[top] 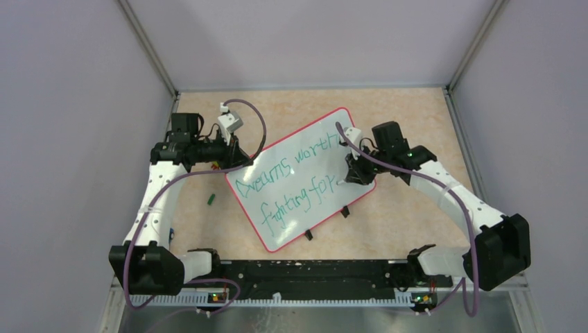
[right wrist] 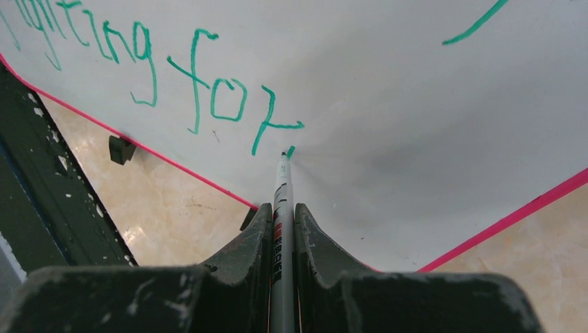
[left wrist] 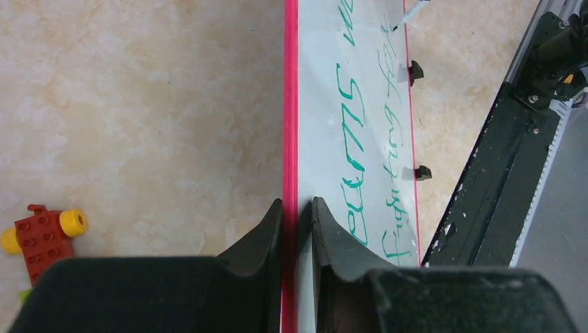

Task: Write a sentence on the whiteboard
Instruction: Write a sentence on the whiteboard, then pick up the pen cap from the center of the board.

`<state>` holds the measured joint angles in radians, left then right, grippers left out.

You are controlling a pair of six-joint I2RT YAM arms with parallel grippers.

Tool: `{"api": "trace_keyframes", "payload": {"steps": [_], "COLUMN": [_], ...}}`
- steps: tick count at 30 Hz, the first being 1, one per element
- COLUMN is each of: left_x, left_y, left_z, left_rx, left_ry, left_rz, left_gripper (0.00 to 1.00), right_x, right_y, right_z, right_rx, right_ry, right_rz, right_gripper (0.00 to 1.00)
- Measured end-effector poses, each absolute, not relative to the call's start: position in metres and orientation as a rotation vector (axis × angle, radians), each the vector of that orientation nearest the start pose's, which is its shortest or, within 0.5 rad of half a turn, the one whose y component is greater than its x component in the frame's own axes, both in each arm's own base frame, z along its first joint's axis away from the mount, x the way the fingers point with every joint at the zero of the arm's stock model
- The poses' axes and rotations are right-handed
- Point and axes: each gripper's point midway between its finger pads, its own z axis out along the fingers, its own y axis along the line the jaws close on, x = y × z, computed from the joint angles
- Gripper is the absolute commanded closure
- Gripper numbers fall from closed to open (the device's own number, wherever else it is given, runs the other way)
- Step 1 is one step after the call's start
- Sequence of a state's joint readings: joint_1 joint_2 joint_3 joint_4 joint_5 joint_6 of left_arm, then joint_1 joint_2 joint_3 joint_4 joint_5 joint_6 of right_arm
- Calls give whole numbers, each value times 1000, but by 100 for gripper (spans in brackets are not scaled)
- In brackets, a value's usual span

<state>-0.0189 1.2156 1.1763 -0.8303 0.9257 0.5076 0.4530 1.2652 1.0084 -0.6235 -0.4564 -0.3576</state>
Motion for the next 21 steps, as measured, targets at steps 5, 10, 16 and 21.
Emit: {"api": "trace_keyframes", "payload": {"steps": [5,10,16,21], "left_x": [271,279,299,317], "left_y": [-134,-132,-109,-51], "left_z": [238,251,302,329], "left_rx": [916,882,795,619], "left_ry": [1973,1977,1897,1885], "left_rz": [-844,-820,-727,-578], "left_gripper": [49,37,35,35], "right_x": [257,260,257,256], "right_y": [207,221,230,234], "right_z": [182,220,245,261], "right_rx": [-1144,-1146,-1126,-1076], "right_ry": [2063,1965,1917,1910], "right_rz": [663,732,802,881], "right_gripper": [100,100,100,100]}}
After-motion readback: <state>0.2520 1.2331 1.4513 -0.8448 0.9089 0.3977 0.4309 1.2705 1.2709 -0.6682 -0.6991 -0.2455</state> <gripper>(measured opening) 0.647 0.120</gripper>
